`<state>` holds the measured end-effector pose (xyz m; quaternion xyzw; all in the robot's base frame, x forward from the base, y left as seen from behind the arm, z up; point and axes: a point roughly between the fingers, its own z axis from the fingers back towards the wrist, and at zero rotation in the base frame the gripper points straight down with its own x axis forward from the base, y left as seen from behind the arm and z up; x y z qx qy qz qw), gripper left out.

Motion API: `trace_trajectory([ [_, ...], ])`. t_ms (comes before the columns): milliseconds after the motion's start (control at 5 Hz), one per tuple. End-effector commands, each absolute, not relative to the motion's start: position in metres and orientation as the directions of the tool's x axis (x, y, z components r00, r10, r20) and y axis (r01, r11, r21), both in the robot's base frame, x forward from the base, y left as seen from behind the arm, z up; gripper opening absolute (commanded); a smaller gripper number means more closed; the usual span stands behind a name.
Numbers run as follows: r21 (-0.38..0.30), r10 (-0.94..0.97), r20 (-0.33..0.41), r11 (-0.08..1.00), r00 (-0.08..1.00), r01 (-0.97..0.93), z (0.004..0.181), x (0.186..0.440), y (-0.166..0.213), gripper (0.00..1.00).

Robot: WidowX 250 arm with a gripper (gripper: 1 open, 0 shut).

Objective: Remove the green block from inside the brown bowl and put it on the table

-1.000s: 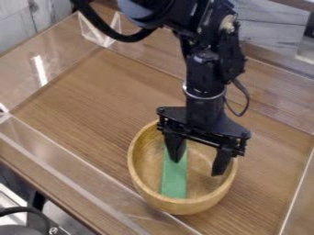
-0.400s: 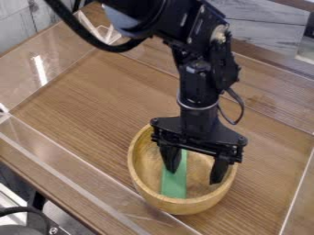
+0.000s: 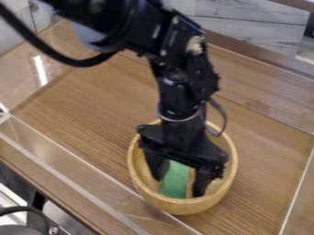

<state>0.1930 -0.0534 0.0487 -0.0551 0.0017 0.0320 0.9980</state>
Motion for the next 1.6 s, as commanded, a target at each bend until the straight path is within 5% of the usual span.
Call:
trace_trajectory([
  [0,-0.125,0.102,0.038,0.987,0.994,-0.097,0.066,0.205,-0.053,1.0],
  [1000,-0.15,0.091,0.053,0.985,0.994,-0.082,0.085,0.212,-0.072,1.0],
  [1400,-0.148,0.097,0.05,0.985,0.994,-0.089,0.073,0.2,-0.073,1.0],
])
